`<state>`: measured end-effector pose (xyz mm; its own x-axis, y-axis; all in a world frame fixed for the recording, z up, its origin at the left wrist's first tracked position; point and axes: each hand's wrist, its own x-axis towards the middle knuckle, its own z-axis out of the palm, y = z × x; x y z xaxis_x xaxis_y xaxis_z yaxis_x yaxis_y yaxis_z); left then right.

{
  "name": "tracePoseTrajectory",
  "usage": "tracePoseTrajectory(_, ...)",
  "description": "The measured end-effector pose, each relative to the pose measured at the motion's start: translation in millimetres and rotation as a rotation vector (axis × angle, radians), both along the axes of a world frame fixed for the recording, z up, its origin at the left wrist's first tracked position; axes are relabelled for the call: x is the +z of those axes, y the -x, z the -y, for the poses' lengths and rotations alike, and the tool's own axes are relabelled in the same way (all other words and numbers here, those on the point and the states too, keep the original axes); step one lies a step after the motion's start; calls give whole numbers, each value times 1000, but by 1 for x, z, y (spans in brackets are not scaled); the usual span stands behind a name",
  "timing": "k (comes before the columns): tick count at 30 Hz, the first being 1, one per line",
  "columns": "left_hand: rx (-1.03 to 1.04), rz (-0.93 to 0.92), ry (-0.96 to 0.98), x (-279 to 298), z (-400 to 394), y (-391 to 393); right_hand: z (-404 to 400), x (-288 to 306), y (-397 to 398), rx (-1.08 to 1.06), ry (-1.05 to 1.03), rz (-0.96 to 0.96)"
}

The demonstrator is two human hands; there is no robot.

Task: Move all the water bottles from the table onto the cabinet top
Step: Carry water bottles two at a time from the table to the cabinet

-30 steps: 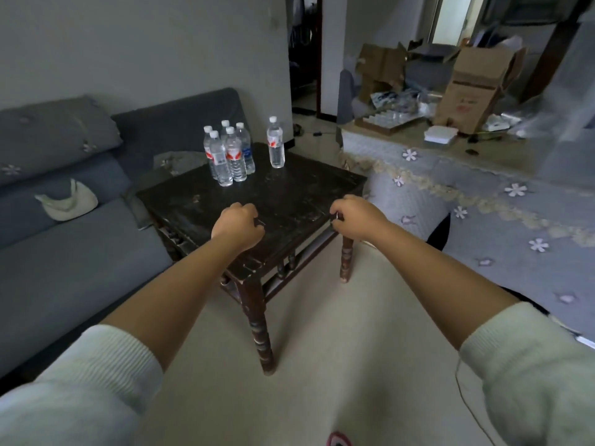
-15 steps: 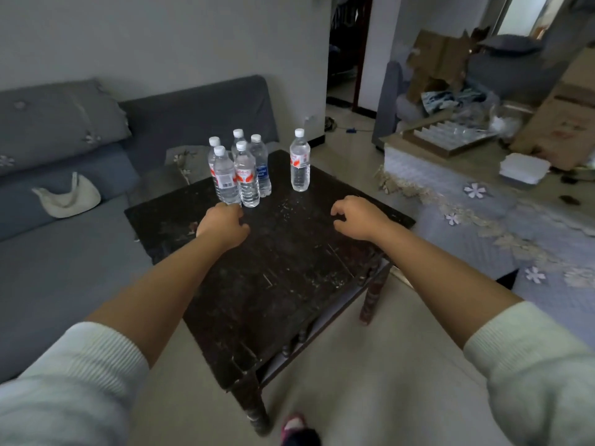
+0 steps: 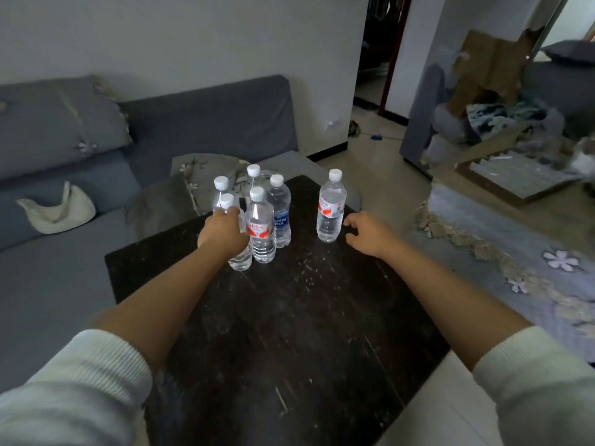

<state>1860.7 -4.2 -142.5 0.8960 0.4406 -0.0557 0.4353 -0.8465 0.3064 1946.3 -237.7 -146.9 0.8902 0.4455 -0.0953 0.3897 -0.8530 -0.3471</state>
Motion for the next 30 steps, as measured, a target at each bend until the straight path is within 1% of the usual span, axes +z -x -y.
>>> tracePoseTrajectory(4, 102, 26, 96, -7, -17, -37, -23, -5, -52, -14, -62, 4)
tracePoseTrajectory(6, 128, 55, 123, -11, -24, -51, -37, -6, -74, -27, -54, 11)
tracePoseTrajectory(8, 138, 51, 130, -15, -25, -61, -45, -7, -94, -44, -31, 57)
tracePoseTrajectory(11, 77, 5, 109, -25, -30, -68, -49, -12, -109, -60, 32, 69)
tracePoseTrajectory(15, -3, -68, 92, -35, -29, -64, -36, -27, -107, -109, 79, -64)
tracePoseTrajectory(17, -15, -118, 67, -30, -38, -61, -43, -34, -112, -111, 55, -54)
tracePoseTrajectory(18, -29, -147, 44, -26, -39, -62, -43, -34, -114, -104, 52, -50)
tracePoseTrajectory(20, 116, -199, -67, -13, -27, -89, -46, -26, -168, 62, 8, -54)
tracePoseTrajectory(22, 109, -241, -134, -3, -36, -89, -56, -21, -173, 111, 45, -15)
tracePoseTrajectory(24, 113, -273, -154, -4, -38, -91, -58, -15, -175, 156, 127, 17)
tracePoseTrajectory(26, 90, -296, -165, -5, -29, -92, -56, -16, -181, 170, 149, -11)
tracePoseTrajectory(30, 76, -305, -119, -9, -22, -85, -56, -14, -168, 187, 152, -43)
